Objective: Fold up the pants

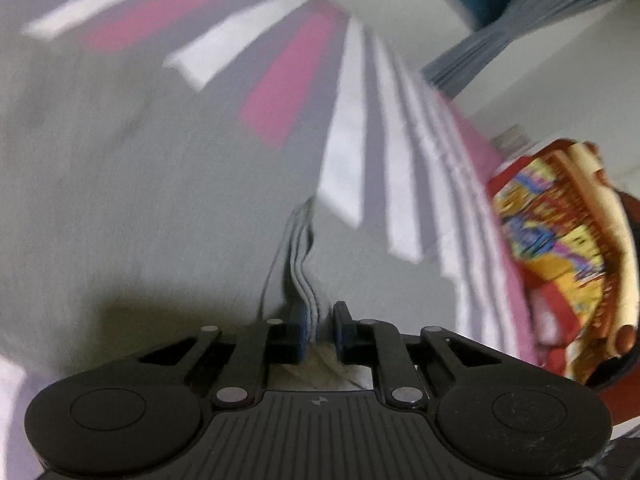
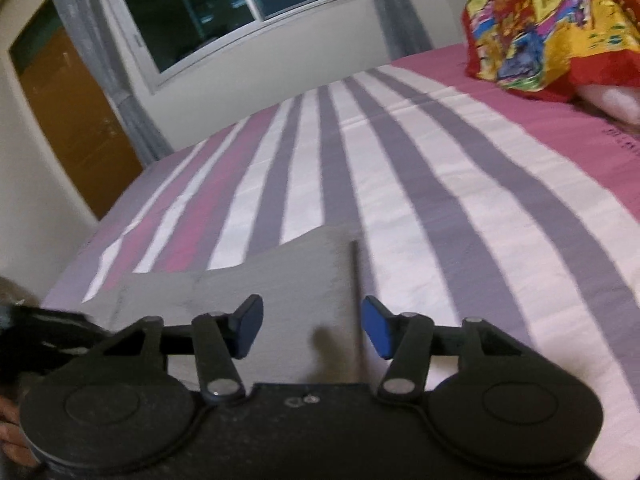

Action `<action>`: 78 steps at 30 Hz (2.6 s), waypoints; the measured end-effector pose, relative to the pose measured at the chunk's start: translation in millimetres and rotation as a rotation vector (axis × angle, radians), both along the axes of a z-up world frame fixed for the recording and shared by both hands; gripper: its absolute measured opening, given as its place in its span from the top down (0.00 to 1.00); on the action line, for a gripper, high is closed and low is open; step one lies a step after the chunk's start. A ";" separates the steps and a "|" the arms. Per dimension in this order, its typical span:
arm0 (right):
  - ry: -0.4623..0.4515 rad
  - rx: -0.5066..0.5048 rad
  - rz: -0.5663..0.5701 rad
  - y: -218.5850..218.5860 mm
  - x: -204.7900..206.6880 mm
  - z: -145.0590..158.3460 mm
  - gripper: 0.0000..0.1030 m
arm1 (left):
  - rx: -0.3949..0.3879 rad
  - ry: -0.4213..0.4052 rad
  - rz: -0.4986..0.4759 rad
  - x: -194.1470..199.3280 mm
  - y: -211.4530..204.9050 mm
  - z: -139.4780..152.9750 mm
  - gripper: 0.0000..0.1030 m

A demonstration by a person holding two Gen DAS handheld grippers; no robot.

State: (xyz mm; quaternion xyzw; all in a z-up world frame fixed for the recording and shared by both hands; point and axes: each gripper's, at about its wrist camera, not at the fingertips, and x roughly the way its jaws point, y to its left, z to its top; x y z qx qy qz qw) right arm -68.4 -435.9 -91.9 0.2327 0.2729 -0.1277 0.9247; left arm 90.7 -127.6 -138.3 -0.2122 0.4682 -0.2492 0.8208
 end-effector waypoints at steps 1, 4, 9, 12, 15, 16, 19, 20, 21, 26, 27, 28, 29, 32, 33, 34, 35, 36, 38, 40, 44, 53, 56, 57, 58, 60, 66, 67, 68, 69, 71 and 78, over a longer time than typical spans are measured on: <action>0.006 -0.009 -0.009 -1.6 0.3 -0.1 0.48 | -0.008 -0.027 -0.004 0.5 2.4 9.5 0.87; 0.025 -0.013 -0.014 -2.4 7.3 -2.9 0.50 | -0.032 -0.077 0.011 0.8 15.7 30.3 0.87; 0.039 -0.023 0.024 10.4 15.3 -5.7 0.51 | 0.007 -0.156 0.041 -5.5 50.8 43.9 0.87; 0.057 -0.066 0.081 26.1 23.3 -8.0 0.54 | 0.107 -0.155 0.085 -3.2 77.3 28.7 0.87; 0.081 -0.074 0.141 42.7 34.1 -13.3 0.58 | 0.218 -0.086 0.102 3.9 86.9 -4.7 0.87; 0.090 -0.078 0.155 47.3 37.4 -14.9 0.59 | 0.254 -0.062 0.085 4.8 82.4 -15.7 0.87; 0.120 -0.111 0.194 62.8 46.3 -21.0 0.61 | 0.253 -0.064 0.094 3.0 81.0 -15.1 0.87; 0.136 -0.130 0.205 66.3 48.7 -23.8 0.61 | 0.249 -0.066 0.101 3.7 81.8 -10.8 0.87; 0.168 -0.149 0.217 69.7 51.9 -27.9 0.61 | 0.245 -0.076 0.113 3.8 82.6 -5.0 0.87; 0.225 -0.156 0.273 72.2 54.4 -34.5 0.59 | 0.231 -0.165 0.090 1.1 77.4 23.2 0.87; 0.195 -0.128 0.271 68.4 51.8 -29.5 0.60 | 0.232 -0.165 0.080 0.0 76.5 25.1 0.87; 0.167 -0.104 0.253 63.8 48.3 -23.6 0.61 | 0.230 -0.159 0.074 0.8 73.8 25.8 0.87; 0.147 -0.094 0.232 60.3 45.6 -18.1 0.61 | 0.222 -0.140 0.073 1.2 72.2 24.0 0.87; 0.133 -0.133 0.205 59.3 43.3 -12.1 0.61 | 0.169 -0.099 0.039 -3.3 59.7 23.3 0.87; 0.137 -0.149 0.200 60.7 43.5 -11.2 0.63 | 0.172 -0.110 0.019 -5.0 50.9 24.5 0.87; 0.138 -0.165 0.191 61.8 46.1 -10.4 0.65 | 0.175 -0.118 -0.002 -7.9 42.0 24.4 0.87; 0.136 -0.177 0.176 61.9 47.8 -9.6 0.66 | 0.176 -0.118 -0.020 -8.2 33.6 23.4 0.87; 0.134 -0.177 0.165 61.0 48.6 -9.1 0.69 | 0.178 -0.113 -0.034 -6.4 26.6 21.3 0.87; 0.143 -0.170 0.150 59.5 51.9 -12.2 0.71 | 0.214 -0.096 -0.051 -0.6 14.1 10.2 0.87; 0.175 -0.177 0.180 60.9 56.5 -24.7 0.71 | 0.291 -0.054 -0.055 6.2 9.2 -10.7 0.87; 0.247 -0.209 0.262 68.9 61.7 -42.7 0.71 | 0.247 -0.039 -0.031 6.4 31.7 -22.3 0.96; 0.156 -0.191 0.238 64.5 103.7 -11.8 0.70 | 0.273 -0.095 -0.023 26.1 10.2 2.6 0.96; 0.167 -0.196 0.229 63.6 126.3 -12.4 0.70 | 0.329 -0.100 -0.043 43.5 -9.5 -2.4 0.96; 0.180 -0.188 0.226 62.9 133.3 -15.1 0.68 | 0.349 -0.102 -0.046 48.3 -12.4 -5.7 0.96; 0.204 -0.185 0.225 62.3 139.8 -21.4 0.68 | 0.367 -0.105 -0.045 53.5 -14.7 -11.1 0.96; 0.257 -0.207 0.248 63.8 154.1 -40.9 0.66 | 0.367 -0.093 -0.028 61.2 -15.4 -16.8 0.96; 0.258 -0.247 0.263 70.4 153.5 -53.4 0.66 | 0.377 -0.102 -0.037 60.7 -16.5 -20.2 0.96; 0.266 -0.249 0.273 70.1 153.3 -50.5 0.66 | 0.379 -0.101 -0.038 57.9 -15.9 -18.4 0.96; 0.273 -0.248 0.278 68.9 153.2 -45.7 0.66 | 0.379 -0.099 -0.041 54.6 -14.0 -16.3 0.96; 0.267 -0.238 0.273 68.4 149.1 -40.0 0.66 | 0.375 -0.098 -0.042 50.8 -12.2 -14.7 0.96; 0.222 -0.205 0.266 69.5 133.1 -30.8 0.66 | 0.372 -0.101 -0.043 38.9 -5.9 -11.5 0.96; 0.231 -0.265 0.323 98.8 81.7 -44.1 0.62 | 0.400 -0.135 -0.051 -1.1 13.9 -10.7 0.96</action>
